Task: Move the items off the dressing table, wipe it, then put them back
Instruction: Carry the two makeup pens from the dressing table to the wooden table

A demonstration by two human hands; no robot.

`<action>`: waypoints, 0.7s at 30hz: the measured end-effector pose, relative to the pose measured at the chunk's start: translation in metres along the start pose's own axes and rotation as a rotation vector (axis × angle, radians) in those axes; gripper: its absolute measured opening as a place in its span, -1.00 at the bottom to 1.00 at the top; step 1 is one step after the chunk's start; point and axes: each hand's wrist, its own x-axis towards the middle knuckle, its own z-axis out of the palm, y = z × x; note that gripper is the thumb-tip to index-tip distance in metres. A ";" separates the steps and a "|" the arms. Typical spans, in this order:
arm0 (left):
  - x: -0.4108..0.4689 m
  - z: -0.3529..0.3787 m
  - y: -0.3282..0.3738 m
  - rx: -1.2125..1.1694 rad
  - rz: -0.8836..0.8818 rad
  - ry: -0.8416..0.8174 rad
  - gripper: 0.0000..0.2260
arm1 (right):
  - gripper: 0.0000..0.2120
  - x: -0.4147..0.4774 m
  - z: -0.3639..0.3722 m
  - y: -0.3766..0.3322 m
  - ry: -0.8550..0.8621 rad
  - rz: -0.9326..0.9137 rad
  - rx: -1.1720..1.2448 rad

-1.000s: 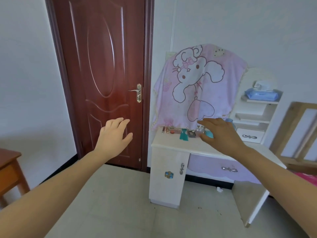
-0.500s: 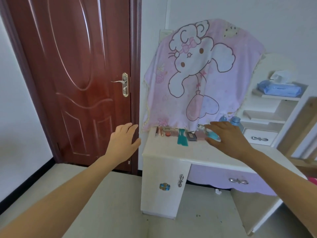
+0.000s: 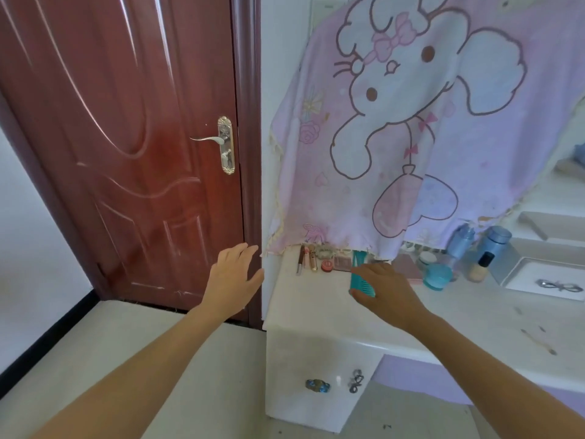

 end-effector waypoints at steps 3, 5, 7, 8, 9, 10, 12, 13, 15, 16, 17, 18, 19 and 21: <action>0.030 0.030 -0.018 -0.064 -0.025 -0.054 -0.55 | -0.58 0.021 0.032 0.007 -0.037 0.082 0.076; 0.048 0.052 -0.028 -0.106 -0.039 -0.109 -0.56 | -0.59 0.033 0.051 0.010 -0.063 0.133 0.115; 0.064 0.075 -0.036 -0.122 -0.044 -0.201 -0.57 | -0.59 0.044 0.070 0.013 -0.093 0.193 0.127; 0.072 0.086 -0.039 -0.123 -0.042 -0.256 -0.57 | -0.59 0.049 0.078 0.014 -0.103 0.219 0.132; 0.080 0.097 -0.041 -0.126 -0.039 -0.305 -0.57 | -0.59 0.054 0.086 0.016 -0.116 0.247 0.137; 0.087 0.108 -0.042 -0.133 -0.033 -0.343 -0.57 | -0.59 0.058 0.093 0.018 -0.127 0.274 0.144; 0.099 0.128 -0.042 -0.148 -0.026 -0.397 -0.57 | -0.58 0.062 0.108 0.023 -0.151 0.332 0.170; 0.104 0.137 -0.041 -0.153 -0.030 -0.423 -0.58 | -0.58 0.063 0.115 0.027 -0.172 0.366 0.185; 0.112 0.156 -0.039 -0.156 -0.044 -0.475 -0.58 | -0.58 0.062 0.130 0.035 -0.205 0.426 0.198; 0.116 0.166 -0.038 -0.156 -0.052 -0.489 -0.58 | -0.58 0.062 0.138 0.039 -0.212 0.454 0.208; 0.121 0.175 -0.036 -0.155 -0.064 -0.493 -0.58 | -0.58 0.063 0.145 0.044 -0.217 0.482 0.225; 0.126 0.185 -0.034 -0.153 -0.083 -0.490 -0.59 | -0.58 0.065 0.150 0.049 -0.216 0.504 0.238; 0.131 0.194 -0.031 -0.143 -0.103 -0.483 -0.59 | -0.58 0.069 0.156 0.054 -0.216 0.517 0.244; 0.138 0.211 -0.024 -0.076 -0.135 -0.474 -0.60 | -0.59 0.078 0.167 0.064 -0.223 0.532 0.258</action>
